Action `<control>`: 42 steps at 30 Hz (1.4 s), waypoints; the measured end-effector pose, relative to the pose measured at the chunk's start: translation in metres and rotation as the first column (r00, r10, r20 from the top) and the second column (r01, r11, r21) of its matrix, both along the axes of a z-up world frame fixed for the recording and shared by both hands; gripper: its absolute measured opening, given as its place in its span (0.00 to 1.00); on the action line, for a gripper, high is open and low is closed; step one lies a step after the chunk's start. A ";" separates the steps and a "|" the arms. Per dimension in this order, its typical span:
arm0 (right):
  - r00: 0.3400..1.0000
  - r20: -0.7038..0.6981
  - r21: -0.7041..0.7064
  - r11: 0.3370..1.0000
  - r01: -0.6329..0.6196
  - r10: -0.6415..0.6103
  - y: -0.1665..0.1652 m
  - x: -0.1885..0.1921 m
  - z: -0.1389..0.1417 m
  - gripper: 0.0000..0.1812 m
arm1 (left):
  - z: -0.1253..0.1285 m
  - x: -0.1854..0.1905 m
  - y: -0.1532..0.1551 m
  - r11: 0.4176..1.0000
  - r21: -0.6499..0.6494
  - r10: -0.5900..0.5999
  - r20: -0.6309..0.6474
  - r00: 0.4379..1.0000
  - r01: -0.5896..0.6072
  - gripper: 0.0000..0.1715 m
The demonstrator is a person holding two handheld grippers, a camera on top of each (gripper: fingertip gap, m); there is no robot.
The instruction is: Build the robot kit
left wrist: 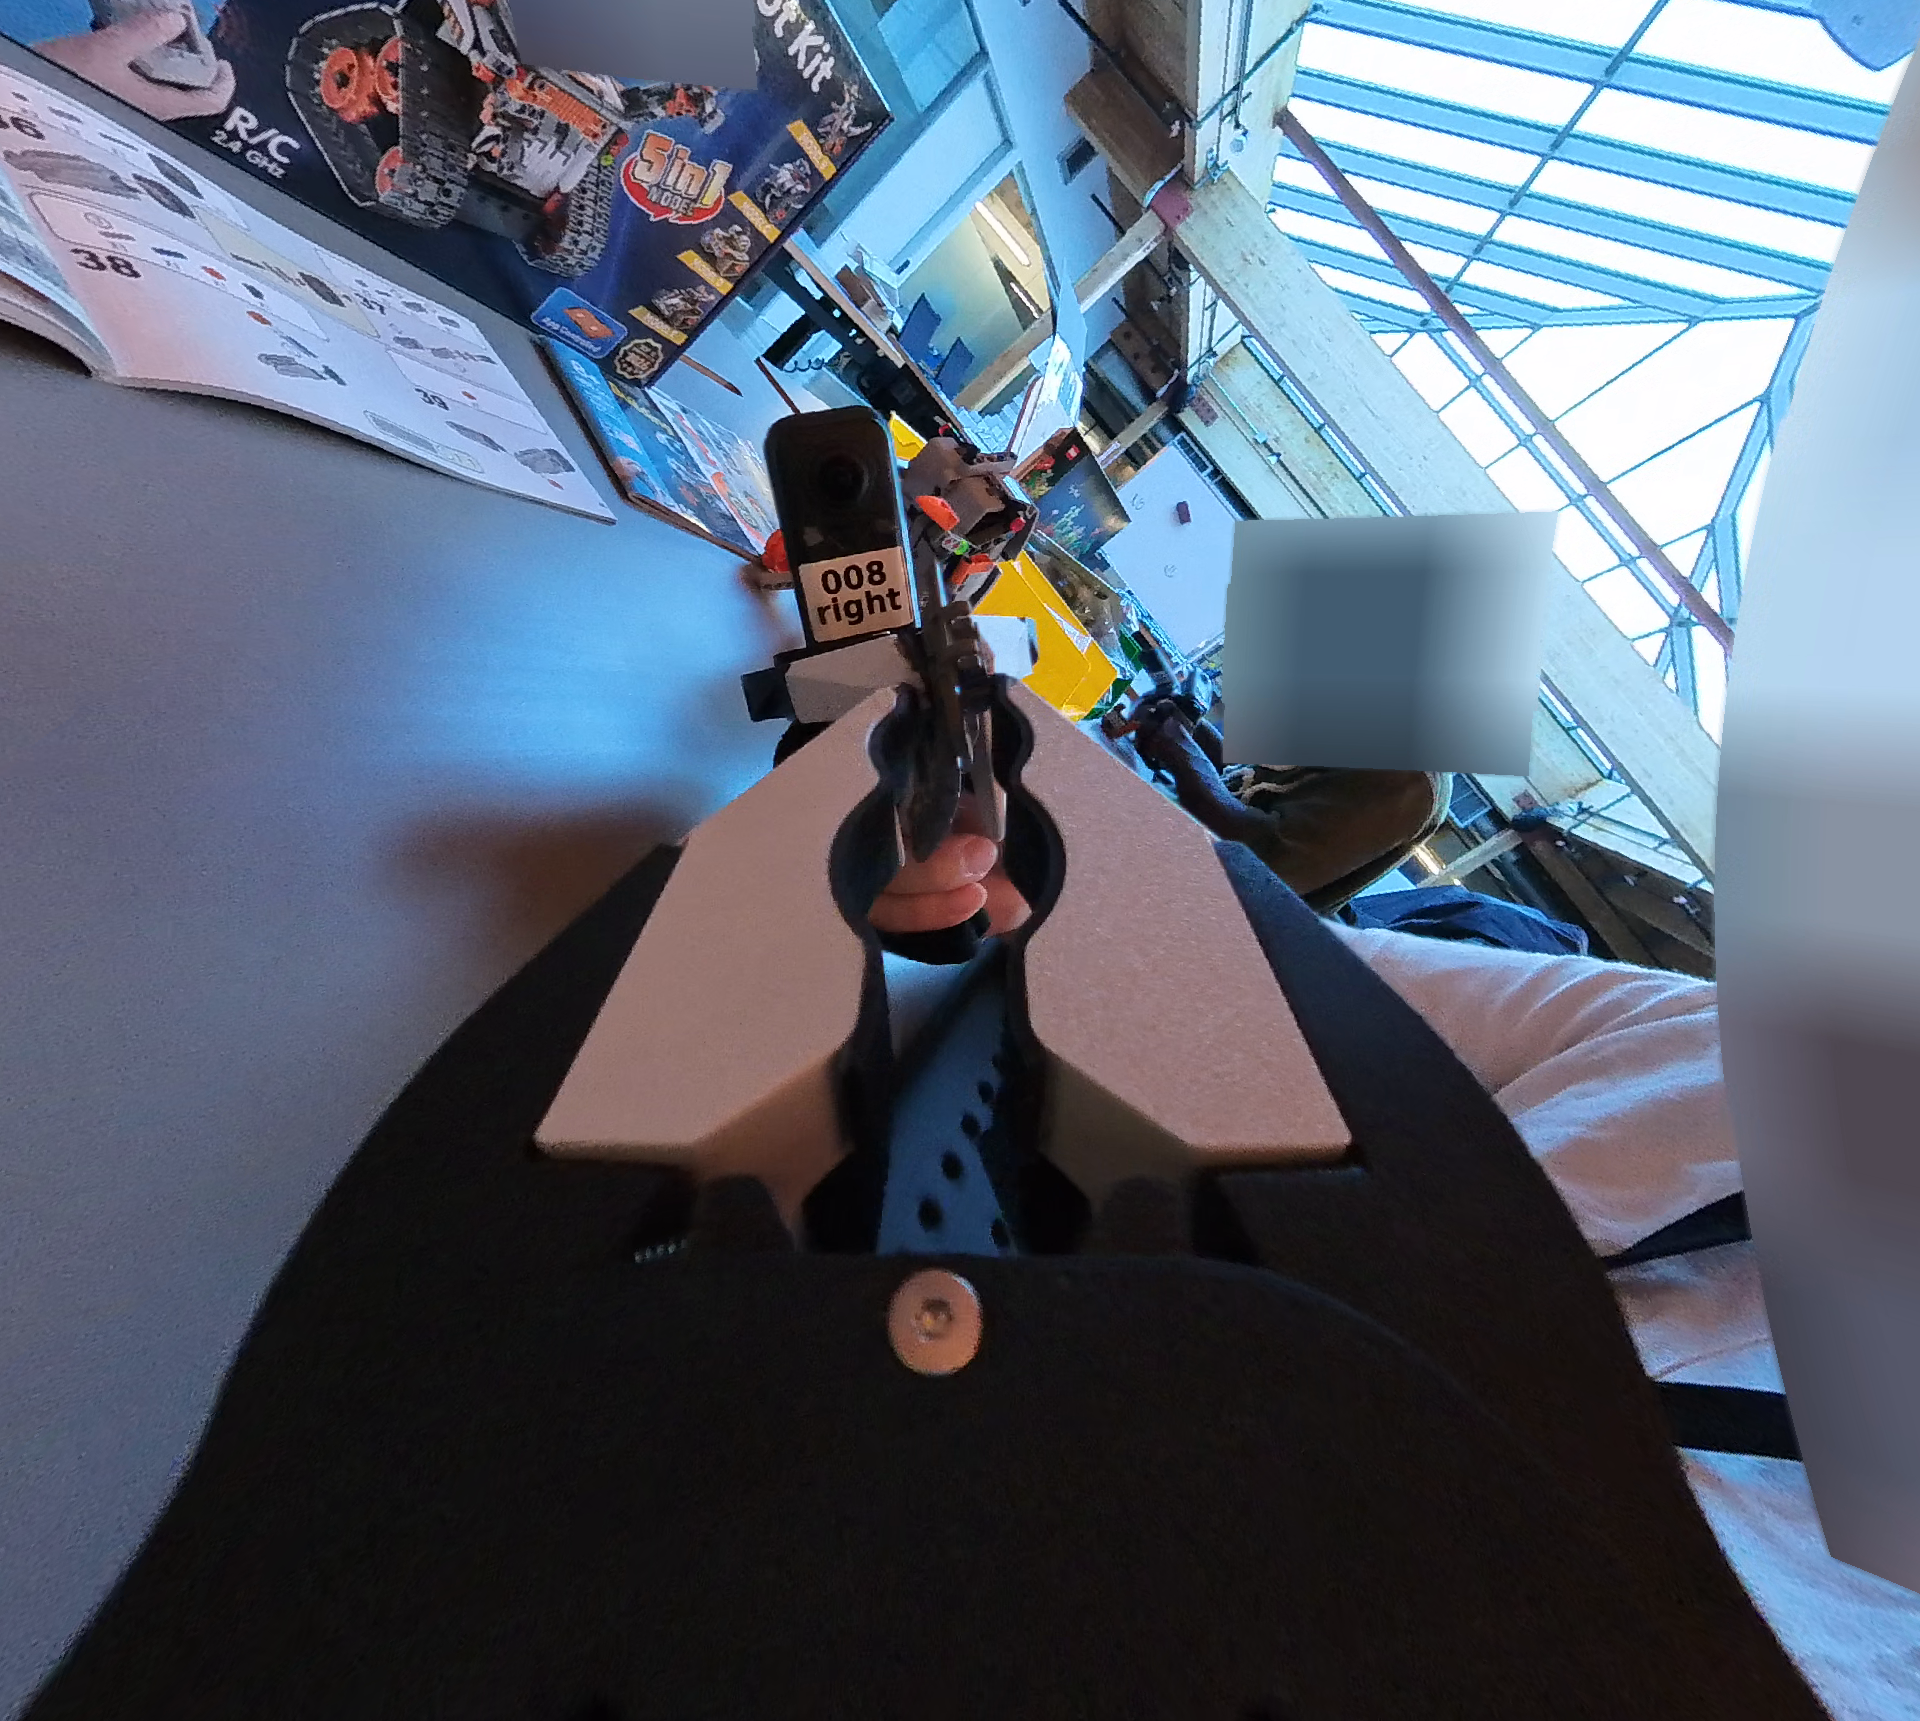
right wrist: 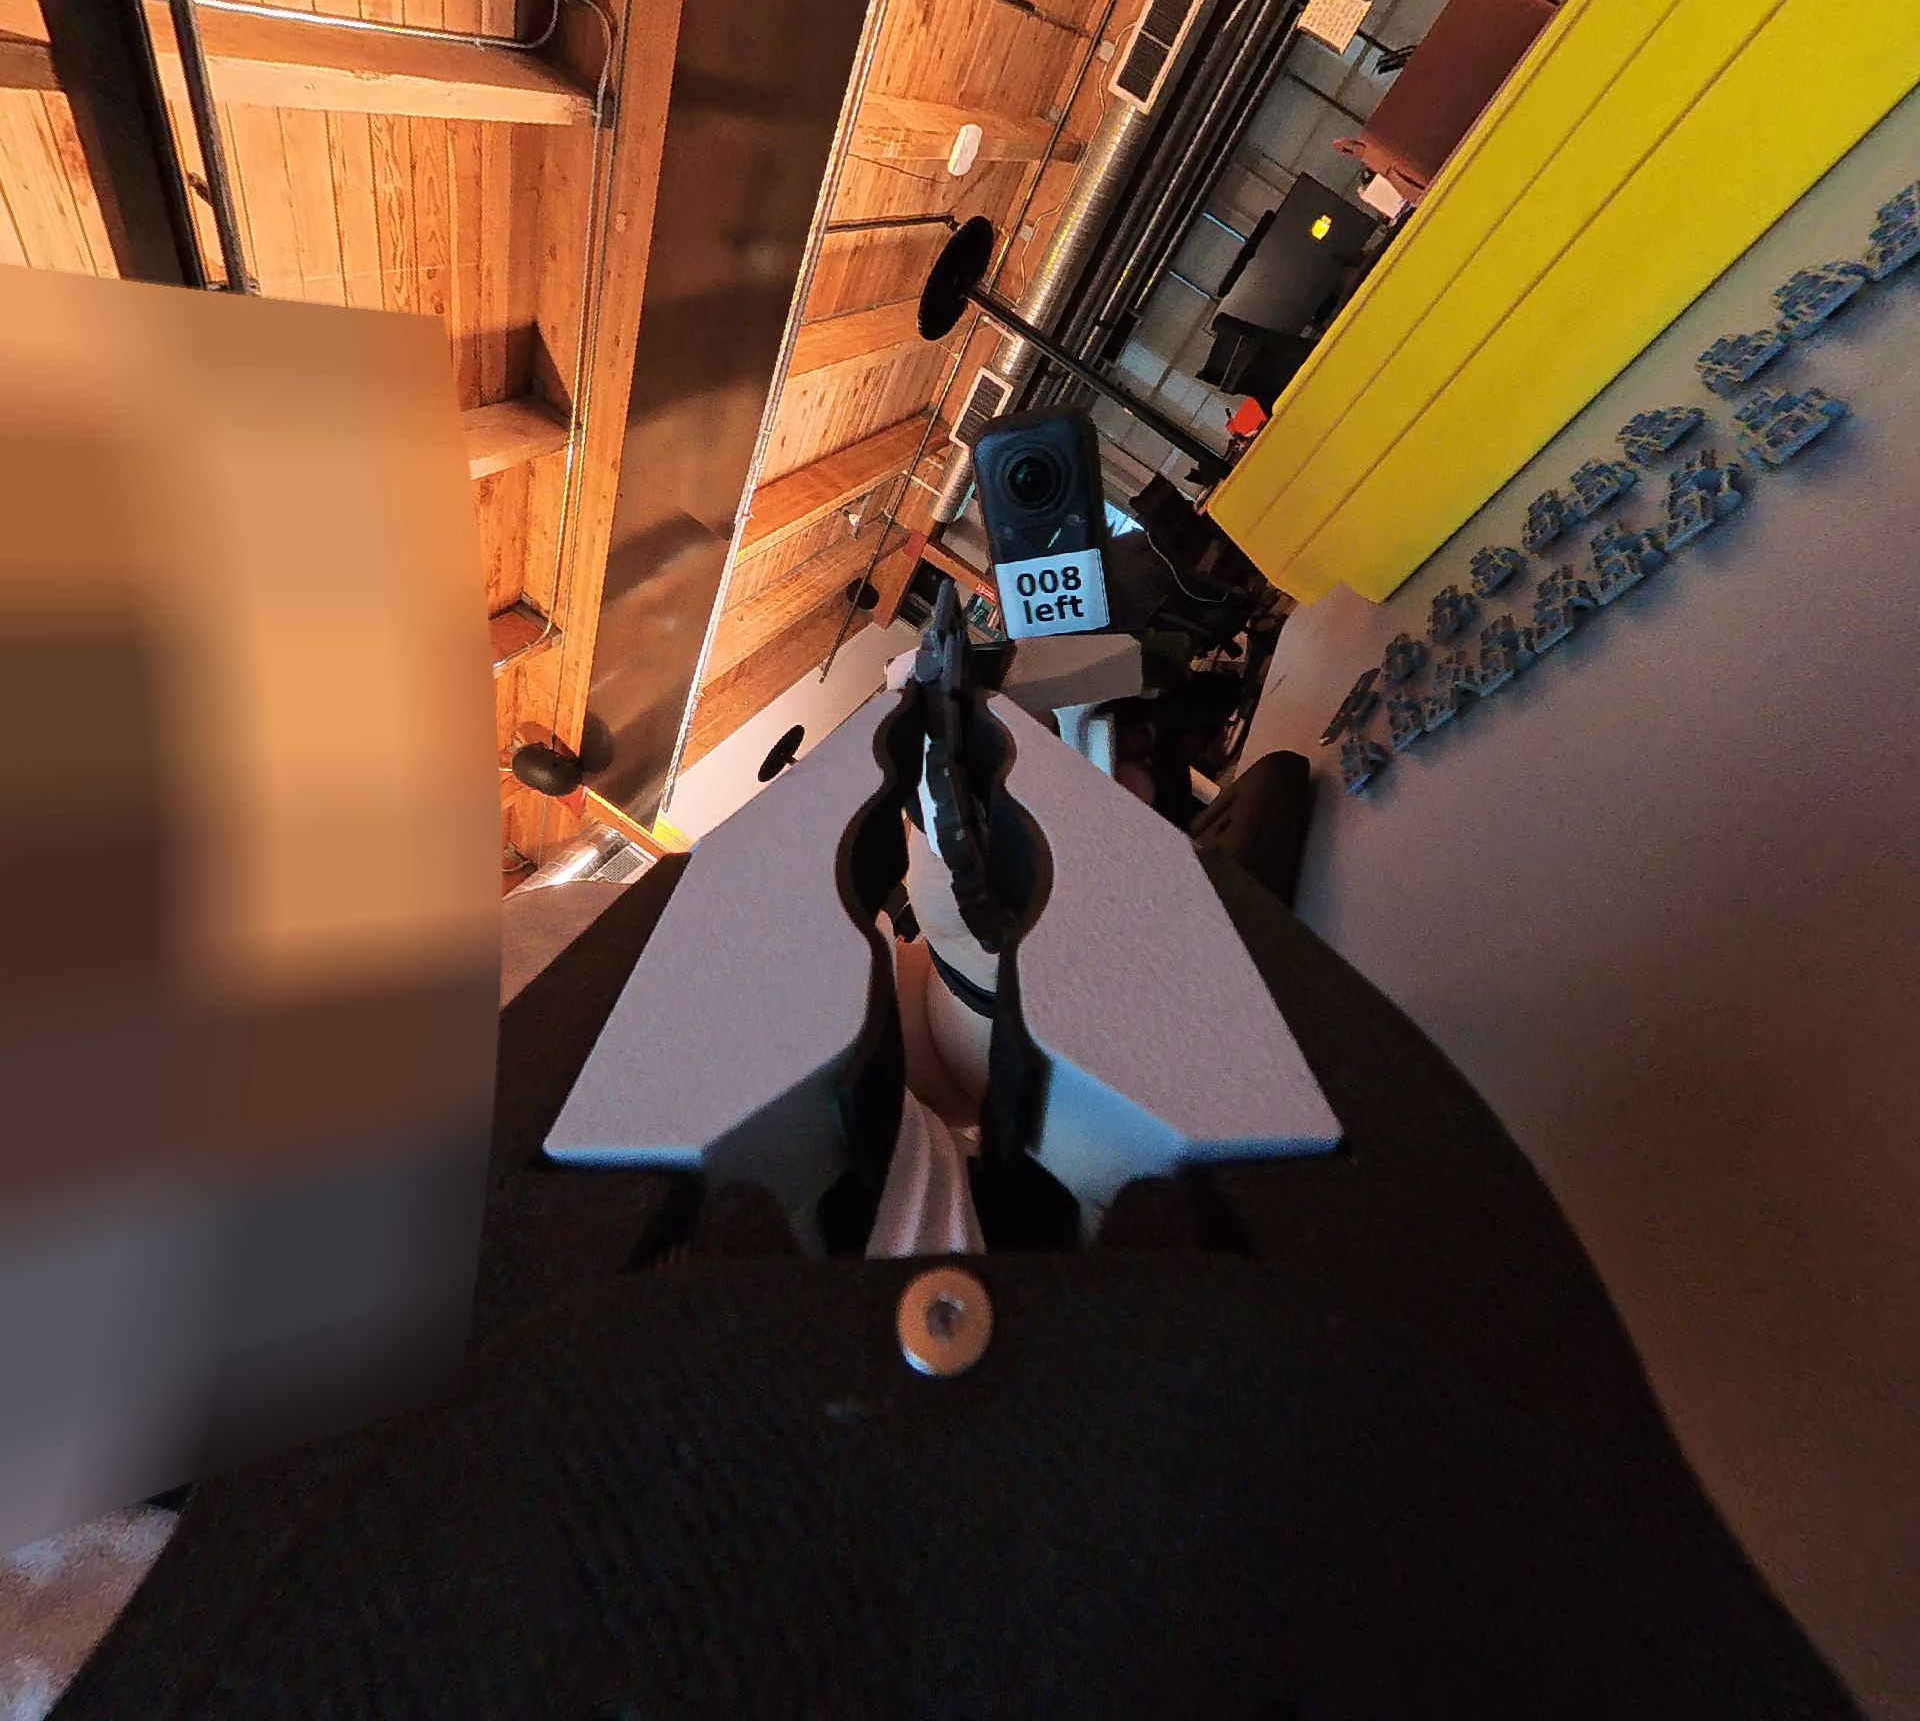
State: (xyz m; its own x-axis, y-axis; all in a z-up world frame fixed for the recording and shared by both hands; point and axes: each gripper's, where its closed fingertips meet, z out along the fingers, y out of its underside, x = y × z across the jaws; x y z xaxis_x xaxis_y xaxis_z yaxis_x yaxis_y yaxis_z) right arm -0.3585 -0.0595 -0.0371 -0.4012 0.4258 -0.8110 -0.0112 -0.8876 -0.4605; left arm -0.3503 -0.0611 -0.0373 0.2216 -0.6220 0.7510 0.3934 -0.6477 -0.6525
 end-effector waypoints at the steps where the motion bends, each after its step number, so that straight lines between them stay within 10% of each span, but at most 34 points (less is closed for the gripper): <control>1: 1.000 0.001 -0.001 1.000 0.000 0.000 0.000 0.000 -0.001 0.03 | -0.001 0.000 0.000 1.000 -0.001 0.000 -0.004 1.000 0.000 0.07; 42: 0.995 0.099 0.137 0.991 -0.006 -0.008 -0.003 0.000 -0.003 0.03 | -0.006 0.003 -0.007 0.999 0.018 -0.036 -0.146 0.989 0.039 0.04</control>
